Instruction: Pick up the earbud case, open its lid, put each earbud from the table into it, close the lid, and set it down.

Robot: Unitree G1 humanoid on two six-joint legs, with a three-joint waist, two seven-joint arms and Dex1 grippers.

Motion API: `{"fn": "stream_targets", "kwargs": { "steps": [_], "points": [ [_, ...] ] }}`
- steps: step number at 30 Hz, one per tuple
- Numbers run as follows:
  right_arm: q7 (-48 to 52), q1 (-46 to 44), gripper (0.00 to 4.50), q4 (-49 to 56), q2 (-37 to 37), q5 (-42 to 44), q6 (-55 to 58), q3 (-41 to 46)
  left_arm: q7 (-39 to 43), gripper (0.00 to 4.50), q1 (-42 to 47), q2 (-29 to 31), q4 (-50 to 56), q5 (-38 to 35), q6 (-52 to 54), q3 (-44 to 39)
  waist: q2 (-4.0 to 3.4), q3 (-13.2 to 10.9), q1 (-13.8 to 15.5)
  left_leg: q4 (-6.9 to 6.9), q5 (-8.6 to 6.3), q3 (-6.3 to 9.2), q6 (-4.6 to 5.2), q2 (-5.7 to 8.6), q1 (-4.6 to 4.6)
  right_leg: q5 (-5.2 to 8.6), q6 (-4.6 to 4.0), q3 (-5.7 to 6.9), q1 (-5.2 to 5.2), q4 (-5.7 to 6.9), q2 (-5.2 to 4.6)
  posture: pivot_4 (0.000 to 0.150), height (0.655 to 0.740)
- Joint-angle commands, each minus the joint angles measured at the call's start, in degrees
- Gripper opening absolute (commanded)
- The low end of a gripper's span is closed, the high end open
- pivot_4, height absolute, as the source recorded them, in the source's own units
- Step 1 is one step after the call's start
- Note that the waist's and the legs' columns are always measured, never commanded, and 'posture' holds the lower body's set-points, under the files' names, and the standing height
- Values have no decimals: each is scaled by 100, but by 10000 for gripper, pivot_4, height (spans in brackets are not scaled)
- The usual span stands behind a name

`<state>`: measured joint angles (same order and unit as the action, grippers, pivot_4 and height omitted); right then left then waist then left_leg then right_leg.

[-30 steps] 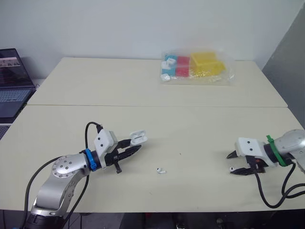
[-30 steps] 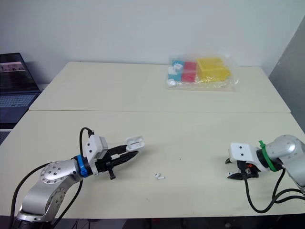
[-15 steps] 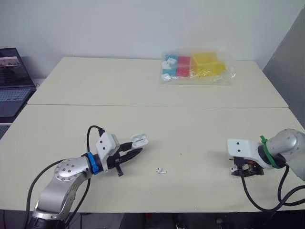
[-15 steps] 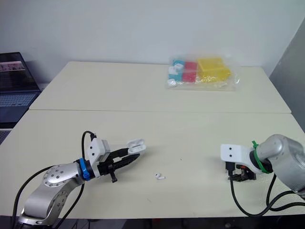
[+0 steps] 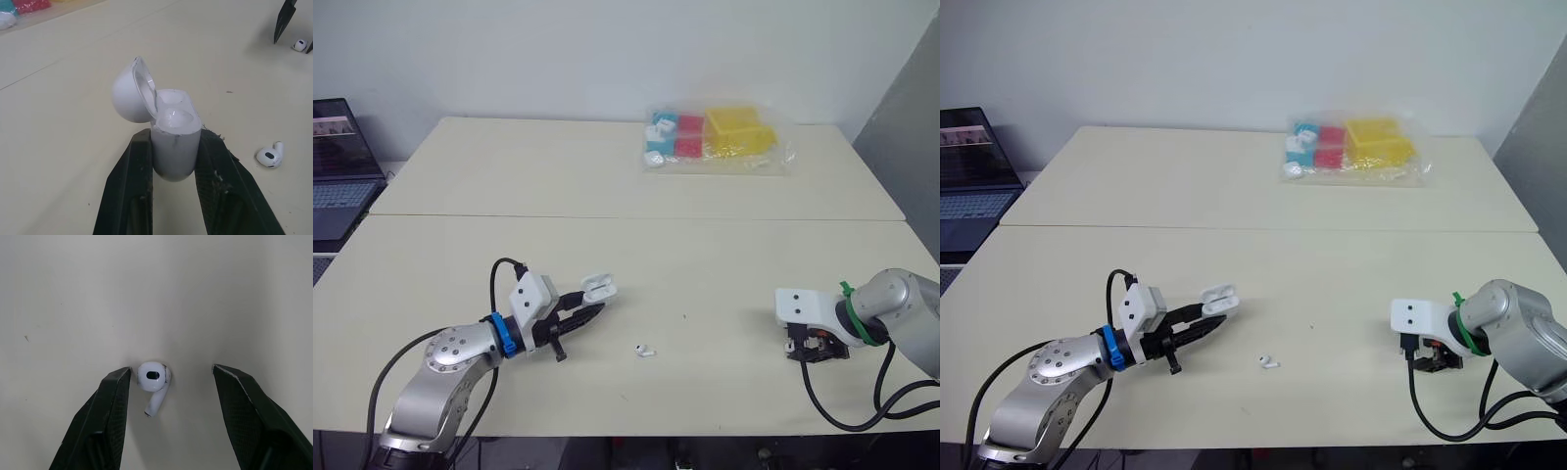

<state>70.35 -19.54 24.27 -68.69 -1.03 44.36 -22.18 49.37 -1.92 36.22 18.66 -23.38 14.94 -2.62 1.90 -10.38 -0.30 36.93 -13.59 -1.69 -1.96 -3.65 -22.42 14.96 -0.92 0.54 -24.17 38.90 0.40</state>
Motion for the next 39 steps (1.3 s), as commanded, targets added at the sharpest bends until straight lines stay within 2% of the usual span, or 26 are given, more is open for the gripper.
{"fn": "stream_targets", "kwargs": {
  "steps": [1,3,7,12,20,23,27,30,33,36,39],
  "points": [
    [-3,-49,23616,-30,7,-92,-34,23,-18,7855,26,-7,222,-9,-84,-50,0,0,0,0,0,0,0,0,0,0,0,0,0,0,0,1500,7400],
    [-13,-28,18349,-44,-4,-114,-82,23,-15,7855,38,-11,212,-10,-87,-43,0,0,0,1,0,0,0,0,2,0,1,0,1,0,0,1500,7400],
    [-23,-3,4414,-49,-6,-116,-163,48,-12,7855,53,-23,179,3,-110,-27,0,0,-1,2,0,-1,0,0,3,-1,2,0,2,0,0,1500,7400],
    [13,-61,4218,-22,11,22,-252,220,-1,7855,162,-60,107,28,-131,27,0,0,-1,2,0,-1,0,0,3,-1,2,0,2,0,0,1500,7400],
    [185,-301,4218,325,481,1244,-420,1332,177,7855,432,-148,140,-221,73,92,0,0,-5,0,0,0,0,-1,2,-1,2,-2,1,2,10,1500,7400],
    [-16,-506,4218,527,1093,1905,-369,1752,179,7855,624,-229,107,-324,171,117,1,0,-3,1,0,3,0,-2,0,-1,1,0,2,2,18,1500,7400],
    [-783,-803,4218,817,2426,2906,-155,2300,144,7855,966,-421,197,-512,392,234,3,1,-5,4,0,7,0,-2,1,-3,4,-1,7,6,27,1500,7400],
    [-1284,-803,4218,748,3373,3082,-779,2399,215,7855,1129,-480,224,-527,452,362,12,7,-2,5,1,10,0,-1,-1,-5,7,0,8,6,28,1500,7400],
    [-1535,-858,4218,598,3698,2943,-1040,2268,251,7855,1270,-513,98,-522,448,404,10,6,-2,4,1,7,0,0,-6,-5,6,-4,4,5,28,1500,7400],
    [-2237,-937,4218,443,4428,2768,-1201,1898,144,7855,1507,-689,123,-620,534,470,11,7,-6,5,1,7,0,0,-5,-6,7,-5,6,5,27,1500,7400],
    [-2545,-903,4218,291,4842,2648,-1473,1775,41,7855,1620,-840,149,-690,646,462,11,7,-7,4,2,13,1,-4,-2,-6,6,-2,5,11,33,1500,7400]
  ]
}}
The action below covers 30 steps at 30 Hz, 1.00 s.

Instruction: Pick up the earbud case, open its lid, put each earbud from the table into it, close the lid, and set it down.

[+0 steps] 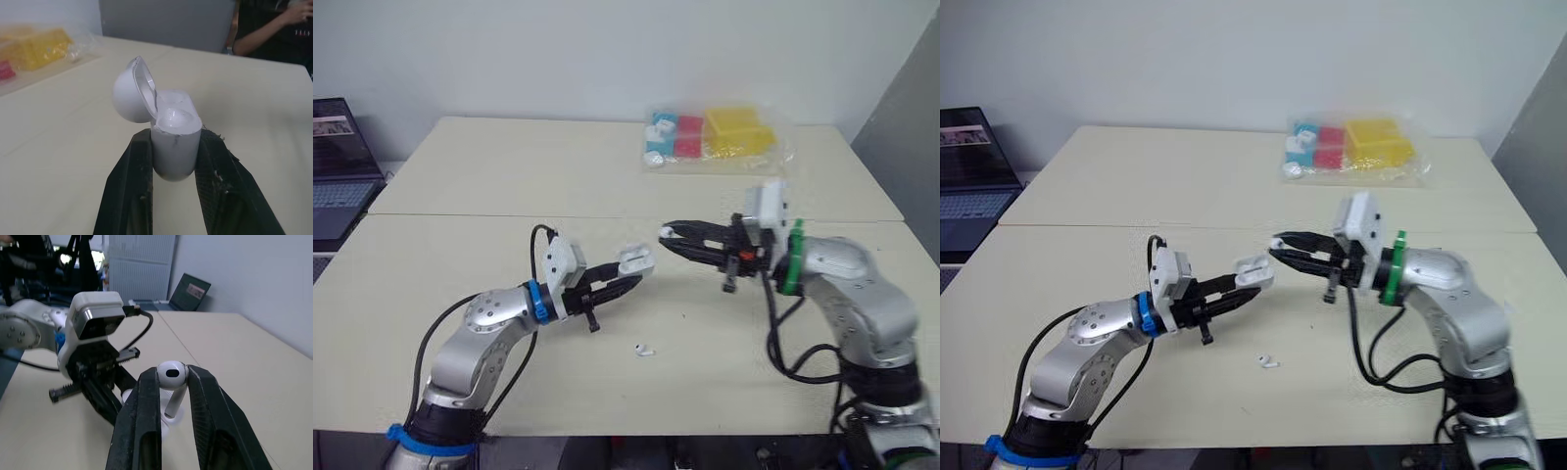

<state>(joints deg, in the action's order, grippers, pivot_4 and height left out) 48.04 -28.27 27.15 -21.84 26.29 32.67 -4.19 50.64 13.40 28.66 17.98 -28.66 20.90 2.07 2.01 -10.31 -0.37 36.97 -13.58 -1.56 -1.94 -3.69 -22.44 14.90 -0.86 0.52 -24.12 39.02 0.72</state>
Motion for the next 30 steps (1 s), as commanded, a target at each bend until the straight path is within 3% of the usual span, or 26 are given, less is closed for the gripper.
{"fn": "stream_targets", "kwargs": {
  "steps": [1,30],
  "points": [
    [-367,-31,4218,-40,211,-101,-320,-49,-102,7855,111,-115,216,-174,80,-10,0,0,0,0,0,1,0,-1,-1,0,0,1,0,0,1,1500,7400],
    [-519,404,4218,-700,133,-560,-1225,-397,-540,7855,291,-364,413,-537,421,-174,0,0,0,-1,0,-2,0,2,-3,0,0,-2,-1,-4,-1,1500,7400]
  ]
}}
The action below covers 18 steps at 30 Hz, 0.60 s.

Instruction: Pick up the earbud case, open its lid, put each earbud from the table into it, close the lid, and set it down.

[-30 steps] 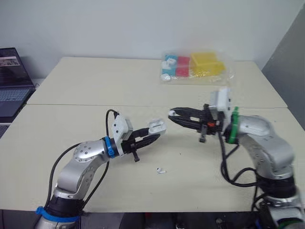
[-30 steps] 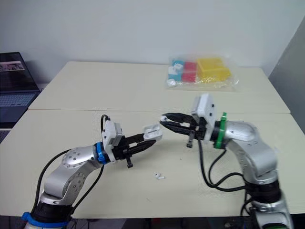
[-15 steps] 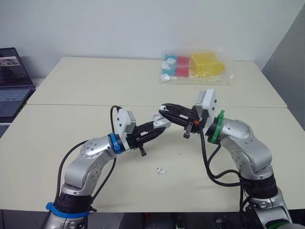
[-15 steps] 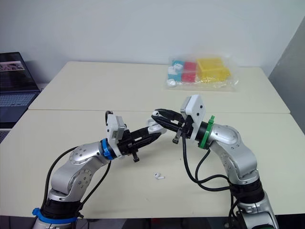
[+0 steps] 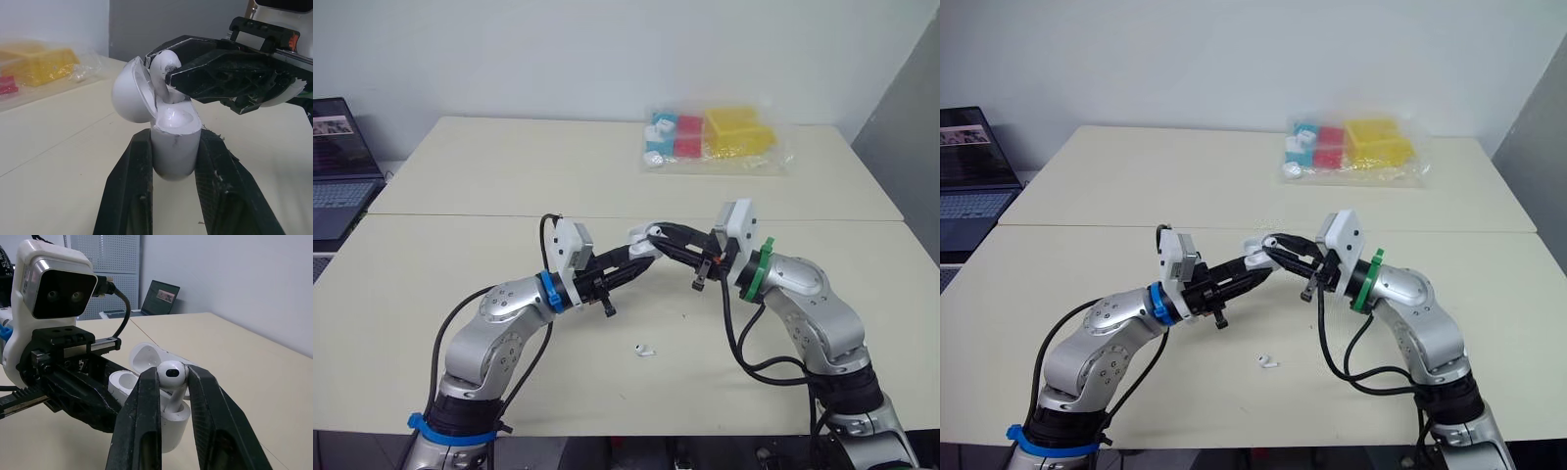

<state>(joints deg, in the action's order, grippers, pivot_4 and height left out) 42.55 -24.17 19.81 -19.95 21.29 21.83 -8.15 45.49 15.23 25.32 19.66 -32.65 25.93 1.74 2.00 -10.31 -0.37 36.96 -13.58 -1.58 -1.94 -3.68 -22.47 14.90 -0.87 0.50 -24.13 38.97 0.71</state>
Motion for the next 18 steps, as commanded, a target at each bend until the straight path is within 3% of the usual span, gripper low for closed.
{"fn": "stream_targets", "kwargs": {
  "steps": [1,10,16,18],
  "points": [
    [28,-6,4218,26,-66,-68,-154,-4,-24,7855,108,-29,247,-142,-79,-142,0,0,0,0,0,0,0,0,0,0,0,0,0,0,0,1500,7400],
    [116,-68,4218,128,-158,266,238,65,-7,7855,108,-25,247,-90,-141,-124,0,0,0,0,0,0,0,0,0,0,0,0,0,0,0,1500,7400],
    [160,-83,25136,279,-338,273,301,12,-4,7854,64,-18,278,-47,-194,-97,0,0,1,0,0,0,0,0,0,0,0,0,0,0,0,1500,7400],
    [180,-68,25593,385,-405,365,371,64,-21,7855,54,-18,267,-36,-203,-98,0,0,1,0,0,1,0,0,0,0,0,1,0,-1,0,1500,7400]
  ]
}}
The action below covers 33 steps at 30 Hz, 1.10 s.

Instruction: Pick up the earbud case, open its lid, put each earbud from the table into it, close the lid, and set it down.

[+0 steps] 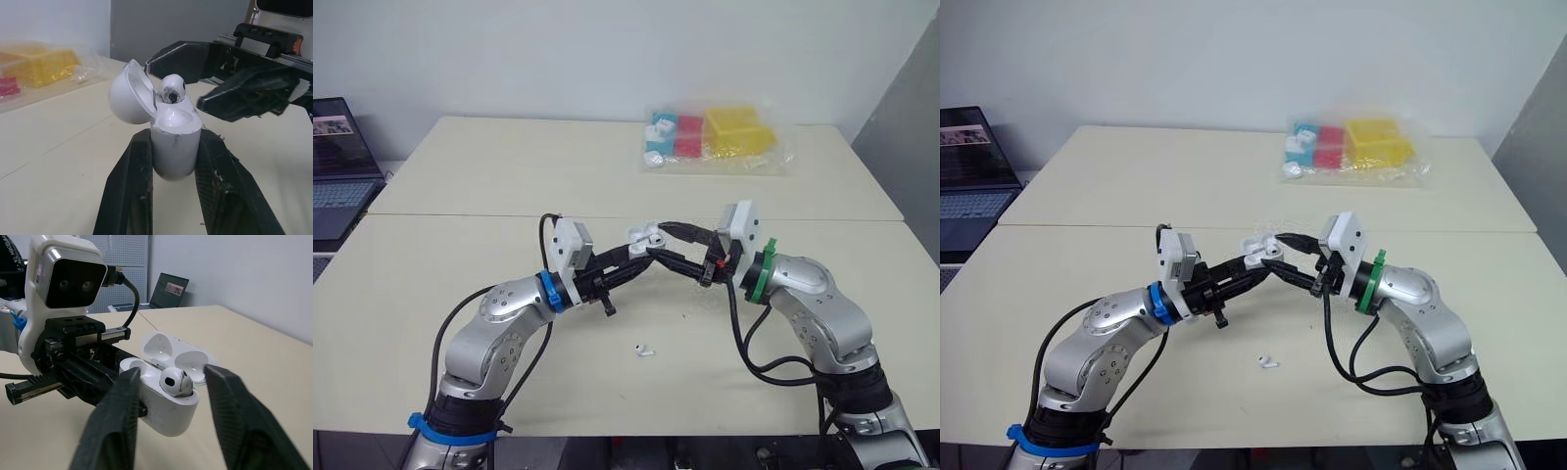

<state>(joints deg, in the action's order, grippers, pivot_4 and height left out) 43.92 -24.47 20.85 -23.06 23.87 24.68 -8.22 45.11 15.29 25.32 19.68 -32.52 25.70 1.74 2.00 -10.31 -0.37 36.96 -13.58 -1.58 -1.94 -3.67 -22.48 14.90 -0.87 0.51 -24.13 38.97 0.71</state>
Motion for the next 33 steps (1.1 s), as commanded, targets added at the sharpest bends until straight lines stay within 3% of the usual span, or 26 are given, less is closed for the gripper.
{"fn": "stream_targets", "kwargs": {
  "steps": [1,6,12,17,20,26,33],
  "points": [
    [46,-30,25593,342,-135,164,131,122,19,7855,43,-16,248,-32,-196,-93,0,0,0,0,0,0,0,0,0,0,0,0,0,0,0,1500,7400],
    [92,-13,25593,723,-450,543,452,423,-19,7854,3,16,175,87,-292,-85,-1,-1,4,0,0,0,0,0,0,0,0,0,0,-1,0,1500,7400],
    [468,233,25593,1204,-1601,802,988,766,-273,7854,18,54,-280,607,-848,-307,0,0,20,-1,0,-2,0,4,-2,0,0,0,1,-7,-3,1500,7400],
    [669,248,25593,1650,-2683,-167,1444,-384,-188,7854,-38,254,-595,757,-1078,-557,-1,-1,-5,-7,0,-3,0,0,1,2,-2,0,-3,-7,-1,1500,7400],
    [546,-8,25593,1628,-2393,65,2009,-737,-151,7854,-139,325,-518,730,-1078,-611,-1,-1,-39,-7,-1,-1,0,-6,2,2,-3,1,-4,-7,0,1500,7400],
    [753,-149,25593,1052,-1729,-880,1345,-2224,-32,7854,-381,626,-248,609,-869,-733,1,-1,-43,-6,-1,0,0,-2,-4,3,-1,4,-4,-12,-2,1500,7400],
    [535,-278,25593,302,-904,-1479,1145,-2808,-24,7855,-500,760,-30,523,-691,-759,2,0,-45,-2,0,0,0,-1,-6,2,0,4,-6,-8,-4,1500,7400]
  ]
}}
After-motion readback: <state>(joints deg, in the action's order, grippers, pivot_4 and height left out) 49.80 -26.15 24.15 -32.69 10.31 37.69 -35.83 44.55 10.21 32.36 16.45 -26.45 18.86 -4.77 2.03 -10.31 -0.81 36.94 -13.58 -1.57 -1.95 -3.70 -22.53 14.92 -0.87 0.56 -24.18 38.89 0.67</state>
